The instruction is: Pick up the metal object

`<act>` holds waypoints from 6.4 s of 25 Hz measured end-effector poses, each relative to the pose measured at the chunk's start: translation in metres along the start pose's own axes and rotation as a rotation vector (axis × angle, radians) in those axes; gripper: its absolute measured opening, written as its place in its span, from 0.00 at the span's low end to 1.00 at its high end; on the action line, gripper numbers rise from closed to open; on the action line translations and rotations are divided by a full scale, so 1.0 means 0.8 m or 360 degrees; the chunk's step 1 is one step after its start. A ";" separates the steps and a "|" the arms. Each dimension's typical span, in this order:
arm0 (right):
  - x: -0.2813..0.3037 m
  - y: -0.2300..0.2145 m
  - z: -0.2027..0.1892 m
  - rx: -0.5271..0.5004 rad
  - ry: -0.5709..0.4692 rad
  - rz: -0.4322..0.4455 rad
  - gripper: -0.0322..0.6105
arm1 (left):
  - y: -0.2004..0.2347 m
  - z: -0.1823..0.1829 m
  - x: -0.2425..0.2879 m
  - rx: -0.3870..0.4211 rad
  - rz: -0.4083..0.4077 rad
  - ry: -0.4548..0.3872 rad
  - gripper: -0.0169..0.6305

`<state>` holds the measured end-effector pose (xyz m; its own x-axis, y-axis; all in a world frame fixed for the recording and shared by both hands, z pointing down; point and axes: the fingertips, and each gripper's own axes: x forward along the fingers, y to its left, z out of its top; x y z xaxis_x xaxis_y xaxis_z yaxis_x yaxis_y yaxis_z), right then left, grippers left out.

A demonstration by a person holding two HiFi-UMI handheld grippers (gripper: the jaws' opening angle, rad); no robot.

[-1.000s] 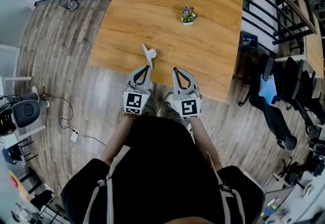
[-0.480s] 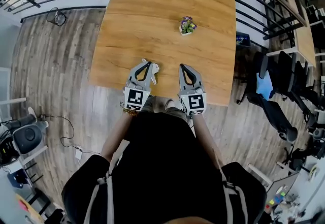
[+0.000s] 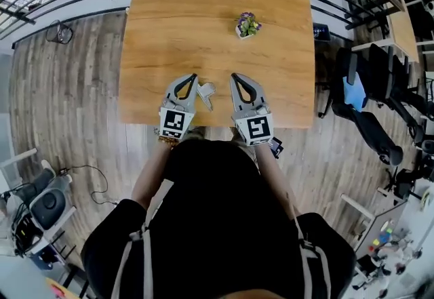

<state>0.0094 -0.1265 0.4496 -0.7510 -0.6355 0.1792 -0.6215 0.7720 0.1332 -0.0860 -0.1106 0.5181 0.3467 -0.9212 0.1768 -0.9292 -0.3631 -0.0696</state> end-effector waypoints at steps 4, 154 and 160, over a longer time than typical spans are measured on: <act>-0.004 -0.017 -0.009 0.0035 0.0018 -0.0064 0.05 | -0.002 -0.015 0.025 -0.0016 -0.0053 0.0040 0.04; 0.002 -0.059 -0.090 0.0166 0.0275 -0.0096 0.05 | -0.086 -0.219 0.108 0.0019 -0.0579 0.1004 0.49; 0.006 -0.062 -0.088 0.0164 0.0267 -0.0096 0.05 | -0.075 -0.169 0.117 0.0058 -0.0537 0.0865 0.49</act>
<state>0.0520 -0.1673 0.5122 -0.6695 -0.6629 0.3352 -0.6901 0.7220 0.0495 -0.0148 -0.1561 0.6718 0.4956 -0.5564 0.6669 -0.7721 -0.6339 0.0449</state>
